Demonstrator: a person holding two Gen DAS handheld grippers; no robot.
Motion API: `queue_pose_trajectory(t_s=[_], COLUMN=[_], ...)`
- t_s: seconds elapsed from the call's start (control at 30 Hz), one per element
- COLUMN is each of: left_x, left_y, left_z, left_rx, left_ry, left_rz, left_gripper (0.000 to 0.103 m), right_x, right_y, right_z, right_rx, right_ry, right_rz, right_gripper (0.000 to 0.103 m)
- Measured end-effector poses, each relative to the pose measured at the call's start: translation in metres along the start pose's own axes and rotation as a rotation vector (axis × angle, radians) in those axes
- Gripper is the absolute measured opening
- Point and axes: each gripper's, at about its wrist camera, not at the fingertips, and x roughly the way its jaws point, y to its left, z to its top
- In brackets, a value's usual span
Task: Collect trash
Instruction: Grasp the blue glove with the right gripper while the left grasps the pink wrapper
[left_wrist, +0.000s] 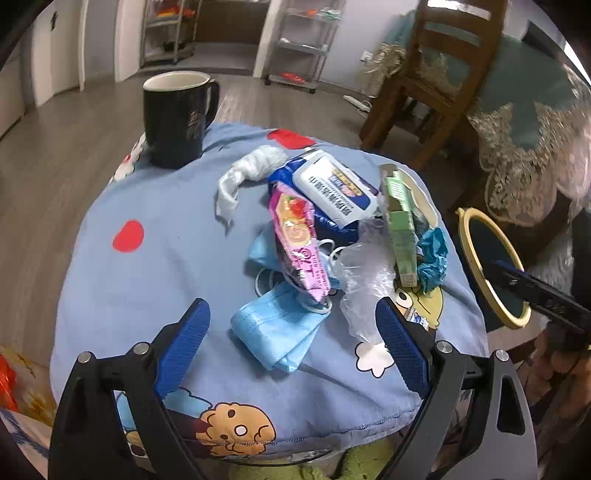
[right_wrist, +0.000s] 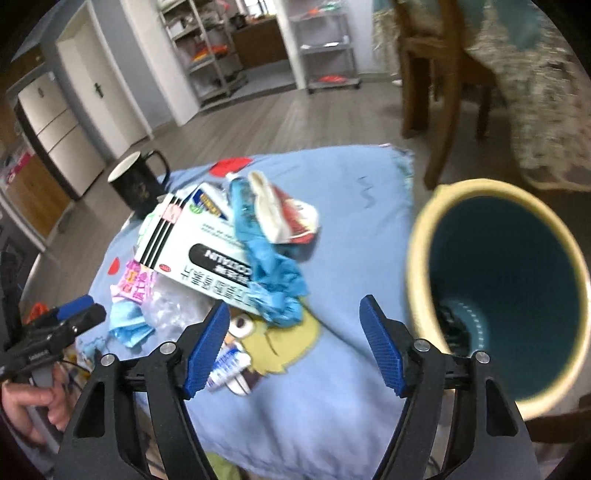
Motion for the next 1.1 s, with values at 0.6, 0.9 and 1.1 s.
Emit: queue_pose_trajectory(t_s=[0.6,0.9,1.1], left_x=[0.005,0.021,0.037], left_y=[0.013,0.006,-0.002], left_z=[0.0,0.009,0.012], left_rx=[-0.077,-0.064,-0.029], left_ry=[-0.02,-0.007,0.04], left_rz=[-0.026,-0.066,-0.097], left_gripper=[0.089,0.07,0.02], right_x=[0.031,-0.005,-0.022], right_y=[0.009,0.007,0.001], right_z=[-0.004,-0.023,-0.037], right_rx=[-0.007,0.015,0.039], right_ry=[0.074,0.033,0.018], right_rz=[0.049,0.081,0.086], right_gripper=[0.017,0.016,0.016])
